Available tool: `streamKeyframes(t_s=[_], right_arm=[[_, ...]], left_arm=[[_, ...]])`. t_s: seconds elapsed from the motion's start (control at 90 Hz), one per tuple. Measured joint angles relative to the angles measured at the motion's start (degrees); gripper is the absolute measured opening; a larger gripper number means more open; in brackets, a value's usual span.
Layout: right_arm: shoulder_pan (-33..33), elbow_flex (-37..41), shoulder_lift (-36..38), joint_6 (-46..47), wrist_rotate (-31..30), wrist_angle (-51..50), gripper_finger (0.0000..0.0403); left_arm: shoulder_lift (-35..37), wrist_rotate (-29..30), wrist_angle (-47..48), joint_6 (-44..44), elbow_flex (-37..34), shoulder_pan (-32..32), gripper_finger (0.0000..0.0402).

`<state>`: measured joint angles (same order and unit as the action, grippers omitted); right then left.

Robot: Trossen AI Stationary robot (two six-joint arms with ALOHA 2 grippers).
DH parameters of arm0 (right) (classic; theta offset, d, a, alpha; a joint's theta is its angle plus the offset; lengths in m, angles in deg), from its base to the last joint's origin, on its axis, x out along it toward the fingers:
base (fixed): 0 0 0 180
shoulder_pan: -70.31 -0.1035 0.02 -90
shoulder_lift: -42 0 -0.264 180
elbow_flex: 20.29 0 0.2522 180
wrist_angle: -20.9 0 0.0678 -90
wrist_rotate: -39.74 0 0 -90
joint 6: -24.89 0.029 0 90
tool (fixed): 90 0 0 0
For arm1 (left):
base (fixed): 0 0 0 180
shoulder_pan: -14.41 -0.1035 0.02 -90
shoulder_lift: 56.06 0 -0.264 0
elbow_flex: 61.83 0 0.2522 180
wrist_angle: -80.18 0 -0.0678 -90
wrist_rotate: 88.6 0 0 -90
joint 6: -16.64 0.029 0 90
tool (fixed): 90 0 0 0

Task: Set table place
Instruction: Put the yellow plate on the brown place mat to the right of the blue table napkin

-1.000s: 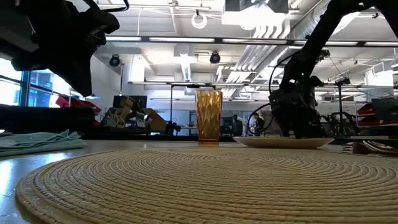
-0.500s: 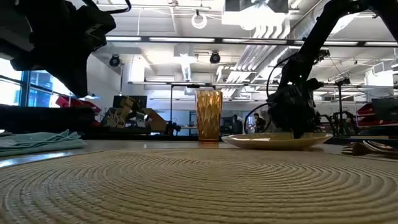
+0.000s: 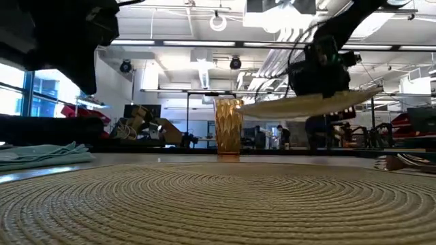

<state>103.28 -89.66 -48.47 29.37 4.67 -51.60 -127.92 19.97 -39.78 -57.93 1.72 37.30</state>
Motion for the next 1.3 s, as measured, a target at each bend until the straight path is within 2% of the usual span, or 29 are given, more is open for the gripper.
streamKeyframes(t_s=[0.133, 0.244, 0.333, 0.467, 0.644, 0.978, 1.078, 1.3], right_arm=[[-12.6, 0.0, 0.4, 12.1, -1.5, 11.3, 0.0001], [-22.0, 0.8, -0.9, 25.1, -3.4, 28.0, 0.0001], [-27.3, 1.5, -3.0, 34.4, -6.0, 39.7, 0.0001], [-32.0, 2.6, -7.9, 44.2, -8.6, 51.1, 0.0], [-34.7, 2.6, -14.0, 48.3, -8.2, 54.0, 0.0], [-35.1, 2.4, -18.5, 52.5, -16.7, 57.7, 0.0005], [-34.8, 2.5, -18.6, 54.9, -20.1, 57.0, 0.003], [-34.9, 2.4, -18.5, 57.0, -25.6, 57.4, 0.0124]], left_arm=[[1.8, 0.0, -0.1, 5.6, 0.3, 0.0, 0.0], [3.1, -0.3, -0.1, 9.7, 0.4, 0.8, 0.0], [3.8, -0.3, -0.1, 12.5, 0.4, 1.8, 0.0], [4.0, -0.7, 0.0, 15.3, 0.4, 3.4, 0.0], [4.0, -1.5, 0.1, 16.2, 0.4, 5.4, 0.0], [4.0, -0.9, 0.3, 16.2, 0.4, 6.9, 0.0], [4.0, -0.3, 0.4, 16.2, 0.4, 6.9, 0.0], [4.0, 0.9, 0.4, 16.2, 0.4, 6.8, 0.0]])
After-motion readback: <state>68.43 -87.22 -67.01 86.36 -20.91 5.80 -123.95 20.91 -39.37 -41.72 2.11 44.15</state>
